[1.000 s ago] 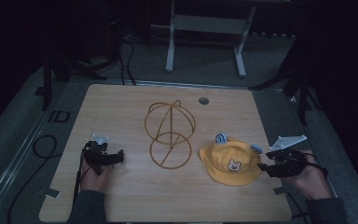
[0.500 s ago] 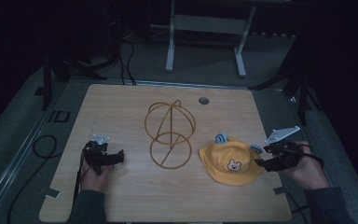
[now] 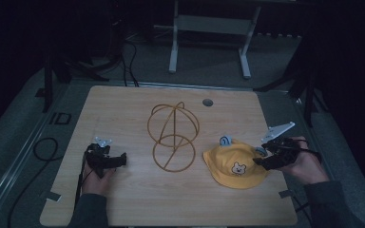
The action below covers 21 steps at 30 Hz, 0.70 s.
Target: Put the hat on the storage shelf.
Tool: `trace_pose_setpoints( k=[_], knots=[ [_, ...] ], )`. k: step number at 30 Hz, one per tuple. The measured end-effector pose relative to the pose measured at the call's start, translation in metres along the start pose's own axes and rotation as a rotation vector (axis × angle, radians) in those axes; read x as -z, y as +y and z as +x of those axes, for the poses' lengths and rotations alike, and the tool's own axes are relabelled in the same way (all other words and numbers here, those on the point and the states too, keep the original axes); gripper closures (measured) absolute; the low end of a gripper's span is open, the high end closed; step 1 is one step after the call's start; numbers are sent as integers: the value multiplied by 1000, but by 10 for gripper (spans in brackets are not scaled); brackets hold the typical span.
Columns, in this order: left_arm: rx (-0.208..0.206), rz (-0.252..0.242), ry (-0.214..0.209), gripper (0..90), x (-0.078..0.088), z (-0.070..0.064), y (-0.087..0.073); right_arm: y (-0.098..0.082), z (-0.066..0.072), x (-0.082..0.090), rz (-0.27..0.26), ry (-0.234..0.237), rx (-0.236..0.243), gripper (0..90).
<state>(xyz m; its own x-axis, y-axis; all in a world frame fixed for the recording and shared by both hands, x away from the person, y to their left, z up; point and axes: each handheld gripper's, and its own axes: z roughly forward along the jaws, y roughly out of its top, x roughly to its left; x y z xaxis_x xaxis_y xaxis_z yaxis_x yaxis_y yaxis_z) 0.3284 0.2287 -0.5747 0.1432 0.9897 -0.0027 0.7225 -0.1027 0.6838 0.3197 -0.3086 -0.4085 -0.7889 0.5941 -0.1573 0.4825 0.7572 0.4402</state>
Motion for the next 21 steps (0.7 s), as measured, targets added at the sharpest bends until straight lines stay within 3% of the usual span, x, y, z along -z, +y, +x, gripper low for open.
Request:
trace_pose_setpoints(
  k=[21],
  knots=[
    [-4,1,-7,9,0,-1,0,34,-2,-22,73,19,86,367]
  ],
)
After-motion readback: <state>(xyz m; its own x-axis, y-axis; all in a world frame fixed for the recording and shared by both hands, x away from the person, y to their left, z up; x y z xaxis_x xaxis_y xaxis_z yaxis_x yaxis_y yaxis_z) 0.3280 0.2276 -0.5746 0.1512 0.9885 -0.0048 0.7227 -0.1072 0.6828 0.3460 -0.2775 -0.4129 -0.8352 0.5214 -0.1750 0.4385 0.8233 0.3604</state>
